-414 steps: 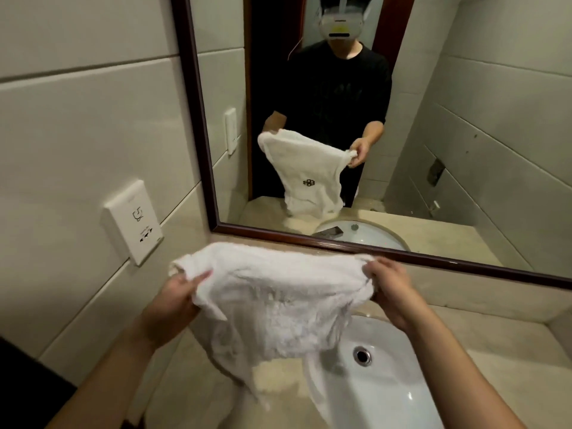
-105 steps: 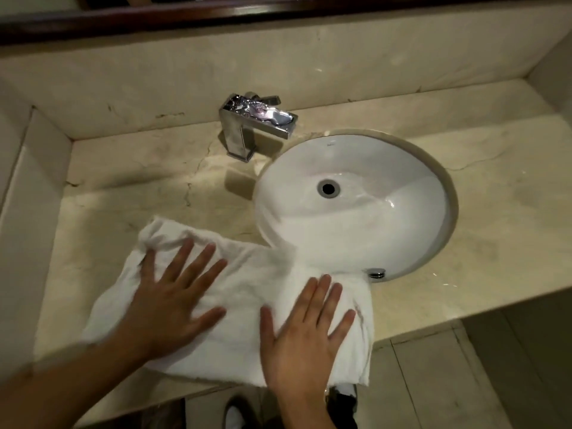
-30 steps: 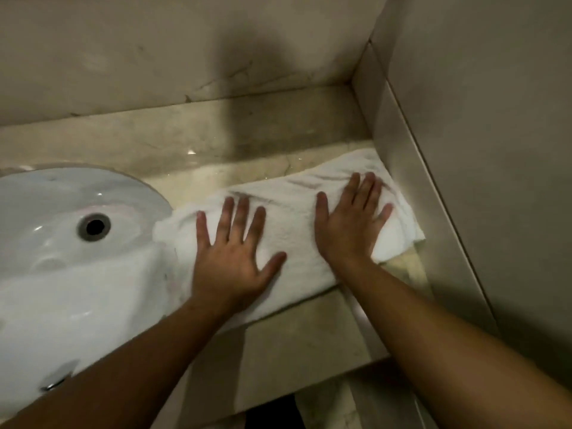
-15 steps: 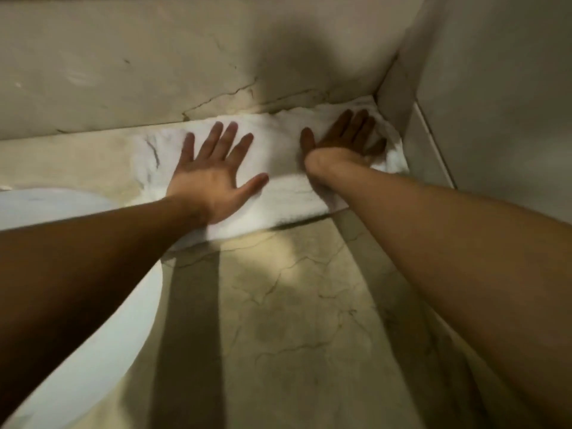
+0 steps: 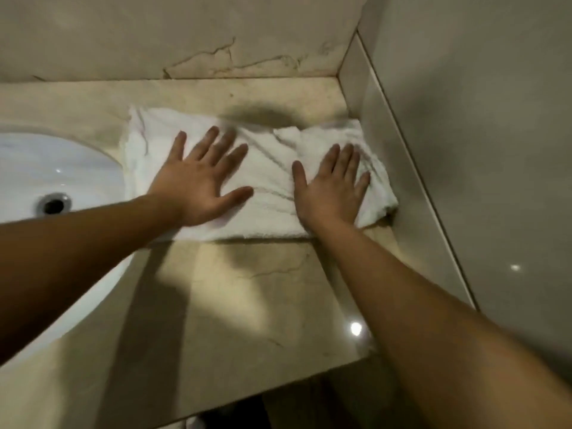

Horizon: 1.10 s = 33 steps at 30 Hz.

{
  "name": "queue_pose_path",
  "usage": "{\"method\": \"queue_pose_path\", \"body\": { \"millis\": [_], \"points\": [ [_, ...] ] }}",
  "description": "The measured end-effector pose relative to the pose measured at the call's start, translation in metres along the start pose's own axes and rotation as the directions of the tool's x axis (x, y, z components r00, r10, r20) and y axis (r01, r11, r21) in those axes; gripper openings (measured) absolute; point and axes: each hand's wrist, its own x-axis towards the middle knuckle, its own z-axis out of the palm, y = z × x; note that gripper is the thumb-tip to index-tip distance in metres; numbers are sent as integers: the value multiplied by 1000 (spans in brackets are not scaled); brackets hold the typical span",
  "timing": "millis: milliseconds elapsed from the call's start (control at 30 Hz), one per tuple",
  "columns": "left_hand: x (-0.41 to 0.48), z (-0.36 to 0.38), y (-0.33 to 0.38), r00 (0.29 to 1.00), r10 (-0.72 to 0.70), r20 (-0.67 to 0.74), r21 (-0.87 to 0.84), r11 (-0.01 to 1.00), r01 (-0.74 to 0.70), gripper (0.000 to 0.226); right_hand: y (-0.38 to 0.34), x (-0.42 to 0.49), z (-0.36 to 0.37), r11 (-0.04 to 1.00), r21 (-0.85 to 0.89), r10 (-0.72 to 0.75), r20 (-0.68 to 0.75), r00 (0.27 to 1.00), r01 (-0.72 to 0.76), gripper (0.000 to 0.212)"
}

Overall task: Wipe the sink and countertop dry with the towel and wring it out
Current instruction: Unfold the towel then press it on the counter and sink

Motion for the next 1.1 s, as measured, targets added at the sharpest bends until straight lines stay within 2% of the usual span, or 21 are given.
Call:
{"method": "queue_pose_path", "body": {
  "millis": [200, 267, 467, 567, 733, 800, 1100],
  "points": [
    [-99, 17, 94, 998, 26, 49, 3, 1000, -26, 87, 71, -142, 1, 999, -19, 44, -27, 999, -45, 90],
    [-121, 21, 115, 995, 28, 95, 14, 999, -29, 89, 88, -174, 2, 997, -45, 64, 16, 998, -63, 89],
    [-134, 18, 127, 986, 14, 167, 47, 999, -22, 92, 93, -186, 6, 992, -98, 81, -6, 997, -81, 90],
    [-122, 16, 123, 987, 6, 161, 28, 1000, -11, 91, 93, -163, 2, 996, -90, 13, -13, 1000, -14, 91],
    [-65, 9, 95, 988, -130, 78, -7, 991, 131, 88, 69, -68, -5, 990, 31, -131, -101, 986, 134, 89],
    [-35, 6, 77, 986, -159, 53, -18, 987, 160, 87, 54, -28, -8, 981, 56, -179, -84, 980, 184, 89],
    [71, -12, -3, 971, -240, -1, -12, 971, 240, 87, -15, 110, -13, 975, -9, -222, -51, 974, 221, 87]
  ]
}}
